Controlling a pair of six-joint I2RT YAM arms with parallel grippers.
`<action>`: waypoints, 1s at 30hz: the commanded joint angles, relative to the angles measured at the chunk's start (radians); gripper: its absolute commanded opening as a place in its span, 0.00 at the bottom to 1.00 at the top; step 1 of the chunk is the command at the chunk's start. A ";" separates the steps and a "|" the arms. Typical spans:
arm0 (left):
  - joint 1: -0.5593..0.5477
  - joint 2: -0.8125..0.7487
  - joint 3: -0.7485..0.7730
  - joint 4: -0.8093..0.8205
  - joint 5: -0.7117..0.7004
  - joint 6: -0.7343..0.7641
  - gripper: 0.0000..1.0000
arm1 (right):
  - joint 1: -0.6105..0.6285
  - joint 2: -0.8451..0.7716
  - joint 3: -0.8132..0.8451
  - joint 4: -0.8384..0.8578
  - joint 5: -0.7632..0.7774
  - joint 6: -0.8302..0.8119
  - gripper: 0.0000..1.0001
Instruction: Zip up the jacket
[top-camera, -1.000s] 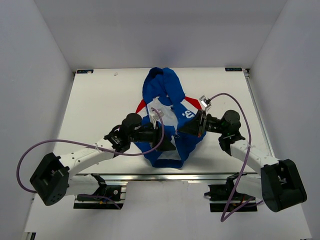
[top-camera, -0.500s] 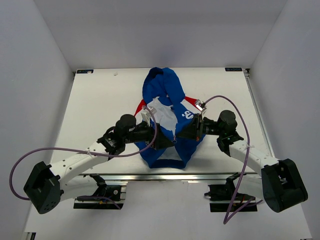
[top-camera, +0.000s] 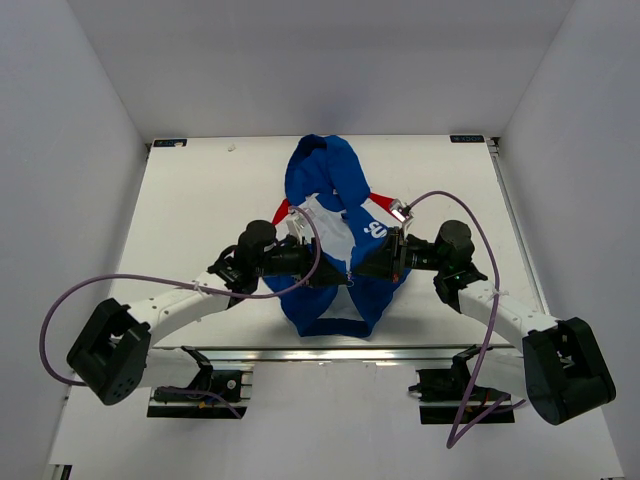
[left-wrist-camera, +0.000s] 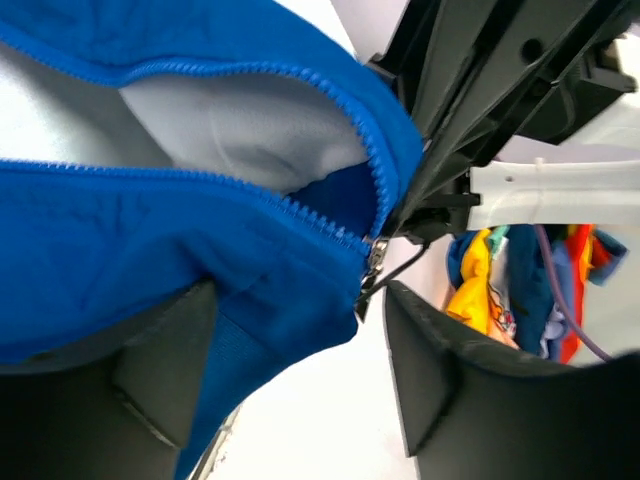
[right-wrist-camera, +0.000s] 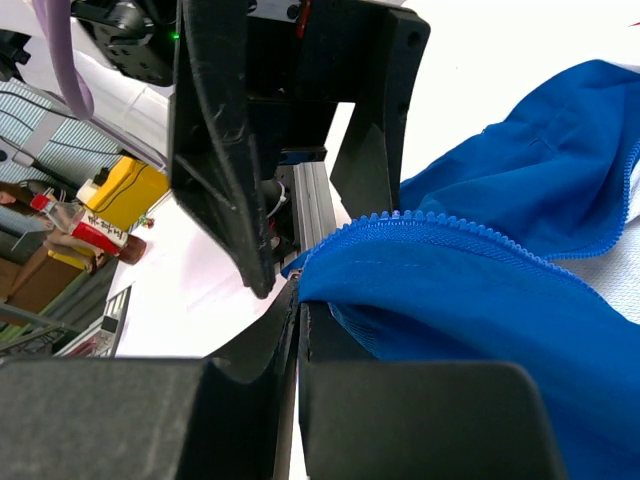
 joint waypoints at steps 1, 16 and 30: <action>0.021 0.001 0.013 0.137 0.105 -0.030 0.75 | 0.005 -0.014 0.012 0.012 -0.007 -0.018 0.00; 0.032 0.042 0.016 0.240 0.188 -0.052 0.59 | 0.010 0.026 0.034 -0.006 0.027 -0.038 0.00; 0.032 0.065 0.021 0.188 0.143 -0.037 0.30 | 0.011 0.034 0.031 0.055 0.022 0.024 0.00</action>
